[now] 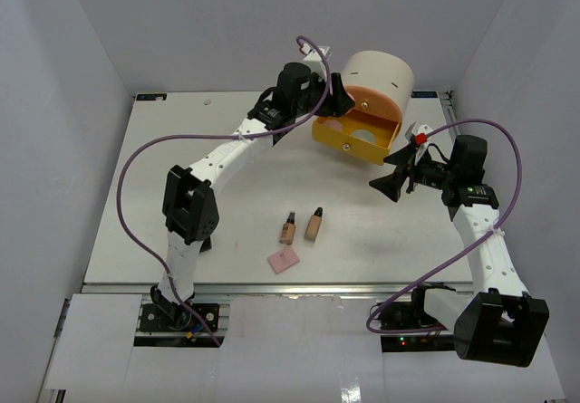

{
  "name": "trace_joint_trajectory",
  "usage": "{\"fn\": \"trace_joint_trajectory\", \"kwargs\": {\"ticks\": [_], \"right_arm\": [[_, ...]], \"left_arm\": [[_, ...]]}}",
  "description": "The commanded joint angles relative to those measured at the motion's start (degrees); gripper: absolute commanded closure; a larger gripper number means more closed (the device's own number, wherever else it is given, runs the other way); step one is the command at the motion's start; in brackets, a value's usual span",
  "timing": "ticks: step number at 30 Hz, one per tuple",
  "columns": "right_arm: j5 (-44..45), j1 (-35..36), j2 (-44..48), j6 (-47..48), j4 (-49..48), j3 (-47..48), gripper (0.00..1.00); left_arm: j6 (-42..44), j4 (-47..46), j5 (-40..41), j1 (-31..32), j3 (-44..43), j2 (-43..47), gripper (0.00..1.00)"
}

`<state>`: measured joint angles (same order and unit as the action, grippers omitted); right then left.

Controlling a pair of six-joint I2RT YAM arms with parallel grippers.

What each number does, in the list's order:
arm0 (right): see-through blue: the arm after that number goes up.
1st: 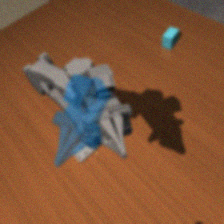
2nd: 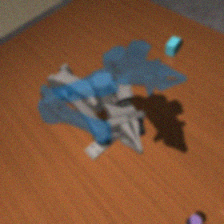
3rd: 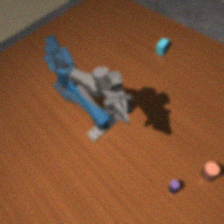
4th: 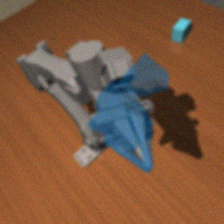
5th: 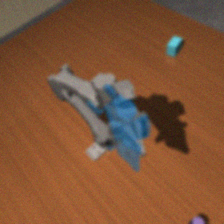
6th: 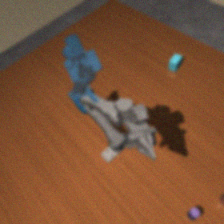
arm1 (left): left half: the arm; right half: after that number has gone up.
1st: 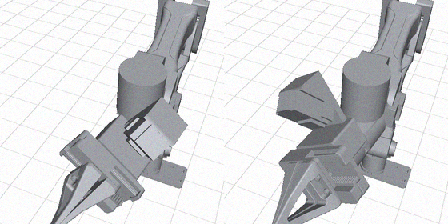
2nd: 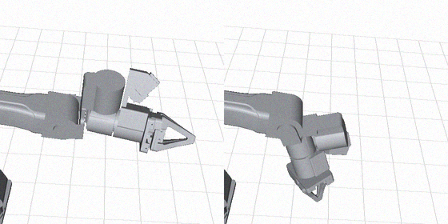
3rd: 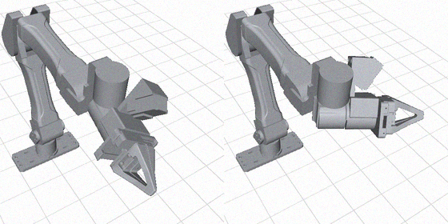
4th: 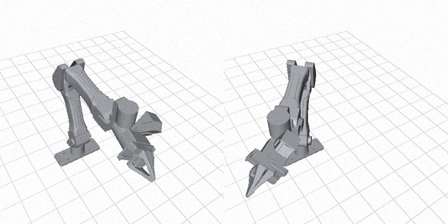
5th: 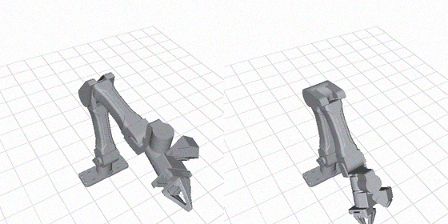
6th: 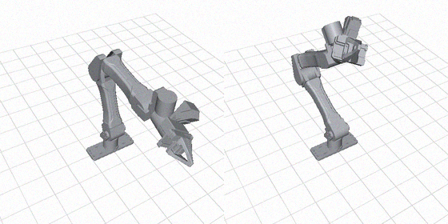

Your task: Organize the makeup

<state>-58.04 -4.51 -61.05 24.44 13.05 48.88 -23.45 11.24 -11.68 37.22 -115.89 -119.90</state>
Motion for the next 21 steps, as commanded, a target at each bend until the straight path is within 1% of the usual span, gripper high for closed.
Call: {"fn": "trace_joint_trajectory", "kwargs": {"ticks": [1, 2, 3, 5, 7, 9, 11, 13, 18, 21], "right_arm": [[-1.02, -0.49, 1.37, -0.18, -2.14, -0.37, 0.10], [-1.02, -0.50, 1.29, -0.18, -2.15, -0.37, 0.10], [-1.09, -0.50, 1.28, -0.18, -2.15, -0.37, 0.10], [-1.17, -0.50, 1.22, -0.12, -2.15, -0.37, 0.10], [-1.20, -0.50, 1.20, -0.18, -2.15, -0.37, 0.10], [-1.41, -0.50, 1.18, -0.16, -2.06, -0.38, 0.10], [-1.61, -0.50, 1.11, -0.09, -2.06, -0.46, 0.10], [-2.00, -0.50, 1.11, -0.04, -2.06, -0.51, 0.10], [-3.44, -0.44, 1.08, 0.38, -2.06, -0.78, 0.10], [-4.69, -0.32, 1.20, 0.81, -1.97, -0.99, 0.10]], "left_arm": [[-0.02, 5.43, 4.45, 0.31, -6.94, -5.40, 0.46], [-0.10, 5.46, 4.48, 0.39, -7.49, -5.86, 0.43], [-0.11, 5.60, 4.84, 0.32, -7.87, -6.23, 0.36], [-0.17, 5.82, 5.04, 0.37, -8.32, -6.81, 0.27], [-0.19, 6.25, 5.00, 0.40, -9.00, -7.10, 0.21], [-0.18, 6.63, 4.66, 0.40, -9.37, -7.22, 0.10], [-0.11, 6.84, 4.65, 0.40, -9.38, -6.83, 0.05], [0.21, 6.86, 4.76, 0.40, -9.27, -6.12, 0.02], [1.28, 6.68, 5.54, 0.48, -8.50, -2.30, 0.02], [2.29, 6.31, 6.16, 0.48, -6.50, 1.15, 0.02]]}}
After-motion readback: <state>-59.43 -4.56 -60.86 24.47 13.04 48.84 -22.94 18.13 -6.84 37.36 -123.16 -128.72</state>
